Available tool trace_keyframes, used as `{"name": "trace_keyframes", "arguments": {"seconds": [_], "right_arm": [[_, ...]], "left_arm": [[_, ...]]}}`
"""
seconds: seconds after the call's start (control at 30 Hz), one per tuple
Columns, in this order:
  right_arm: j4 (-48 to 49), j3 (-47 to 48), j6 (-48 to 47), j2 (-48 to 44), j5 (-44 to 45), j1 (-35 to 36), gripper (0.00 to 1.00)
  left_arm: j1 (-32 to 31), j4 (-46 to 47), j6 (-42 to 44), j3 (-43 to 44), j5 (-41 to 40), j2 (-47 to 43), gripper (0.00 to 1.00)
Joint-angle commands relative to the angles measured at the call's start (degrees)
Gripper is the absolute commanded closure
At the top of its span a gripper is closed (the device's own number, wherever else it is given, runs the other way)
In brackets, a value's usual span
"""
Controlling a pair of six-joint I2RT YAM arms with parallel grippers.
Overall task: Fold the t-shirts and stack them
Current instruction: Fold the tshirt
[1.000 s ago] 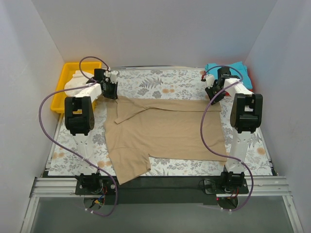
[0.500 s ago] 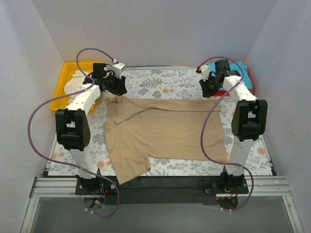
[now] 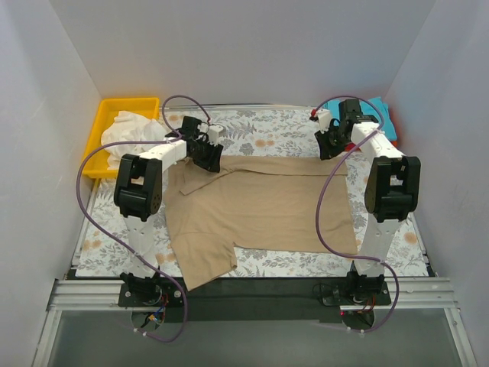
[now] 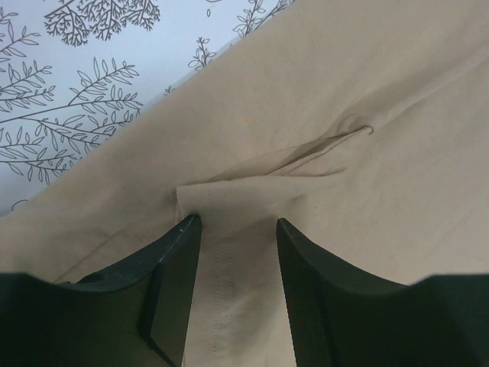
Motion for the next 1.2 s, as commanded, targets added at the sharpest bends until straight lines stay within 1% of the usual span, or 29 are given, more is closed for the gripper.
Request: {"name": "trace_keyframes", "arguments": {"seconds": [0.0,0.13,0.2,0.23,0.27,0.33,0.43,0.47,0.5,0.53,0.57,0.6,0.63,0.67,0.73,0.77,0.83,0.87,0.9,0.93,1.03,1.17], "right_arm": [[-0.5,-0.4,0.6,-1.7,-1.3,-0.1,0.77],[-1.2,0.5,0.6,-1.6,-2.6,-0.1,0.77],[-2.4,1.9,1.2,-1.4,-6.4,0.1,0.76],[-2.7,2.8,2.2,-1.1,-7.7,0.4,0.76],[-2.7,4.7,2.8,-1.0,-9.9,1.2,0.76],[-2.7,6.6,4.3,0.2,-12.0,2.7,0.77],[-2.1,12.4,8.2,3.4,-14.5,7.1,0.82],[-1.8,14.1,10.8,4.6,-15.7,9.7,0.84],[-1.5,18.7,12.2,6.1,-16.0,11.0,0.85],[-1.1,21.2,13.5,9.6,-15.9,13.8,0.85],[-1.0,23.8,15.9,11.6,-16.0,15.0,0.85],[-1.0,30.1,17.0,13.6,-16.1,16.5,0.85],[-1.0,33.0,18.0,17.5,-16.1,17.9,0.84],[-0.9,35.9,18.6,19.1,-15.8,20.6,0.79],[0.1,40.3,20.0,22.7,-14.8,23.1,0.72],[2.2,40.3,20.5,23.4,-14.2,25.5,0.67],[6.7,35.2,23.0,22.8,-13.7,28.2,0.65],[9.9,33.0,24.1,22.2,-13.7,28.9,0.66],[15.0,30.7,25.1,21.5,-13.6,29.6,0.67],[17.2,28.5,26.6,21.2,-13.6,30.9,0.68],[19.7,29.8,28.1,23.5,-12.3,32.8,0.68],[21.7,32.7,31.1,27.1,-9.7,33.4,0.67]], "left_arm": [[0.1,0.5,-0.4,1.9,-2.8,-1.9,0.57],[0.2,0.7,-0.3,1.7,-3.0,-3.2,0.57],[0.6,-0.2,-1.0,1.9,-2.7,-3.8,0.56],[0.9,-1.3,-1.1,2.6,-1.6,-4.3,0.56],[2.1,-2.4,-1.5,2.8,1.8,-4.7,0.56],[3.6,-5.2,-1.4,2.6,5.4,-6.0,0.56],[7.4,-5.6,-2.6,-0.9,10.8,-11.1,0.56],[9.6,-5.8,-2.6,-2.6,11.9,-13.4,0.56],[10.6,-6.5,-2.6,-3.4,13.0,-14.5,0.56],[12.2,-7.0,-2.5,-3.9,12.9,-15.5,0.56],[13.0,-7.7,-1.8,-4.6,13.0,-16.2,0.56],[13.6,-9.4,-1.3,-5.5,13.3,-17.6,0.56],[14.1,-10.1,-0.9,-6.1,13.8,-18.2,0.56],[15.9,-10.4,-0.8,-6.8,13.8,-18.8,0.56],[17.3,-11.5,0.0,-8.9,14.3,-20.4,0.56],[17.7,-11.3,0.0,-9.7,14.2,-21.1,0.56],[18.7,-10.9,-0.3,-12.1,15.1,-22.3,0.56],[18.9,-10.9,-0.4,-13.0,15.4,-22.6,0.56],[18.9,-10.8,-0.6,-13.7,15.6,-22.9,0.56],[18.9,-10.7,-0.6,-15.3,15.6,-23.3,0.57],[19.0,-9.5,-0.8,-17.6,15.9,-24.3,0.57],[18.9,-8.1,-0.9,-20.4,15.4,-25.2,0.57]]}}
